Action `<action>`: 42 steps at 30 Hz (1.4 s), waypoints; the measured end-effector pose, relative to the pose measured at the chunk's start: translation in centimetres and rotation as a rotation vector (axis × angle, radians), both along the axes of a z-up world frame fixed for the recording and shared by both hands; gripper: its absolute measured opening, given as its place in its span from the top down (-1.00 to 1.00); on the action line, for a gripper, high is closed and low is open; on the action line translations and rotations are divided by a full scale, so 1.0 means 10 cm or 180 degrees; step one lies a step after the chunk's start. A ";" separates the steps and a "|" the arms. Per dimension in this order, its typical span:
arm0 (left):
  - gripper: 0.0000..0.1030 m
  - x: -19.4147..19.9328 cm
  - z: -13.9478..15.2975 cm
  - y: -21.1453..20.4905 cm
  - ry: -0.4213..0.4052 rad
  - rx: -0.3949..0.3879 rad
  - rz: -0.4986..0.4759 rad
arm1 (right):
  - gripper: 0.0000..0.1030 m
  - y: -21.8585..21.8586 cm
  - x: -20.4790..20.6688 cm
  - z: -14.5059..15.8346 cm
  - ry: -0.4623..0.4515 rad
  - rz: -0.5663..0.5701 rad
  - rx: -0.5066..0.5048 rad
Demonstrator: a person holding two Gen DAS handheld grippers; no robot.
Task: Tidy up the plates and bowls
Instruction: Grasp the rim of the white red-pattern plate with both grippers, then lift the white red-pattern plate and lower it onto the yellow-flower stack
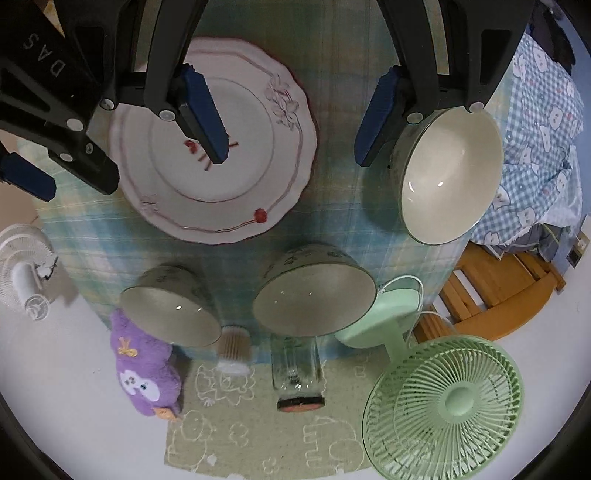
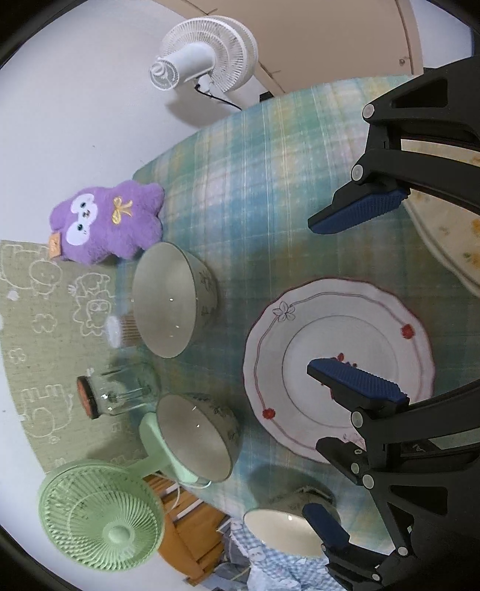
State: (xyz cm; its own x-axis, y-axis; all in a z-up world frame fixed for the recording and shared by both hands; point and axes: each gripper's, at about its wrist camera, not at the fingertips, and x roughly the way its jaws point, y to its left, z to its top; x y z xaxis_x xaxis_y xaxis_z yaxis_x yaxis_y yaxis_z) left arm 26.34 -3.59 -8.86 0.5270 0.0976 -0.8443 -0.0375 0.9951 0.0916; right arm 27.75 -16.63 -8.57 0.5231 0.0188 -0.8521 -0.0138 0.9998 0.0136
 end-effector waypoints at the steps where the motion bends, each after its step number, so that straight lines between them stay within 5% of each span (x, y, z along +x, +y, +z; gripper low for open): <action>1: -0.39 0.02 -0.05 0.00 0.0015 0.0012 0.0010 | -0.42 0.01 0.04 -0.05 0.0024 0.0010 -0.0003; 9: -0.28 0.18 -0.33 0.07 0.0174 0.0022 0.0125 | -0.26 0.08 0.21 -0.34 0.0164 -0.0013 -0.0079; 19: 0.18 0.26 -0.50 0.03 0.0320 0.0029 0.0113 | 0.01 0.14 0.31 -0.56 0.0347 0.0051 -0.0159; 42: 0.23 0.16 -0.36 0.08 0.0364 -0.0042 0.0117 | 0.06 0.17 0.19 -0.42 0.0394 -0.0045 -0.0188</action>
